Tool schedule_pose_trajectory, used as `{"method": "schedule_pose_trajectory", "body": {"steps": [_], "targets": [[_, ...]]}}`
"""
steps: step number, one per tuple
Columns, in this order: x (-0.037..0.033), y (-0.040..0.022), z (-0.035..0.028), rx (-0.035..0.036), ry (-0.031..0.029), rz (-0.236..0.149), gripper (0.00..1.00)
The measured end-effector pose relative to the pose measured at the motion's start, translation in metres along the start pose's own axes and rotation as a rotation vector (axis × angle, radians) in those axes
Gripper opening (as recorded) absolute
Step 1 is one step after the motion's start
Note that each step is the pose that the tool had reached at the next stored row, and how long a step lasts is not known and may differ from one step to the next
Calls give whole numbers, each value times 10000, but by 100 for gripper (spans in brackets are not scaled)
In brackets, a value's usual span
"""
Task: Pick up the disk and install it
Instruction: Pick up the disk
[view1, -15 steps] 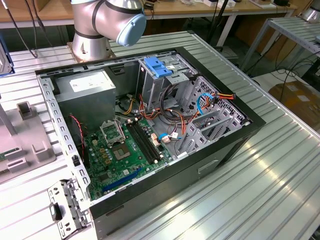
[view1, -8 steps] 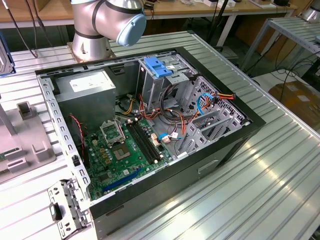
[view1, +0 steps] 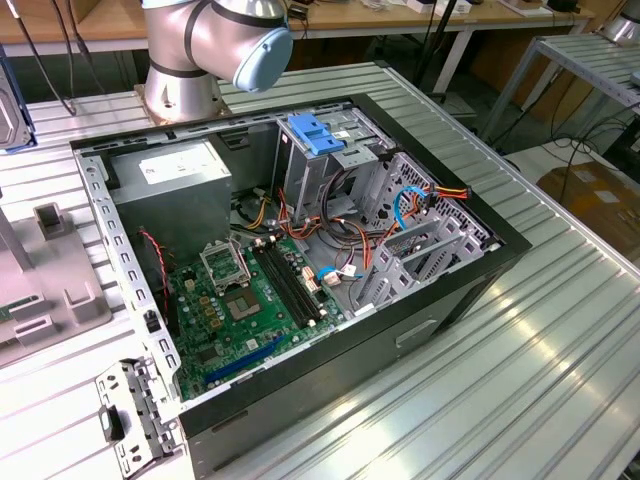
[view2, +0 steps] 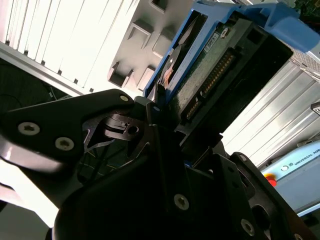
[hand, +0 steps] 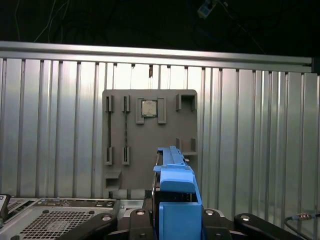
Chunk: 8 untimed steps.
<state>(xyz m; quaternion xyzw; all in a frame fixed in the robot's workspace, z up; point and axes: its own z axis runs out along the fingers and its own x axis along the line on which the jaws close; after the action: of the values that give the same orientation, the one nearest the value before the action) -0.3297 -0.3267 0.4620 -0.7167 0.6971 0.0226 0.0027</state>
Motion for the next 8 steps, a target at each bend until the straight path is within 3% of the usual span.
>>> {"method": "schedule_pose_trajectory", "body": {"steps": [8], "targets": [[1, -30, 1, 0, 0, 0, 36]]}}
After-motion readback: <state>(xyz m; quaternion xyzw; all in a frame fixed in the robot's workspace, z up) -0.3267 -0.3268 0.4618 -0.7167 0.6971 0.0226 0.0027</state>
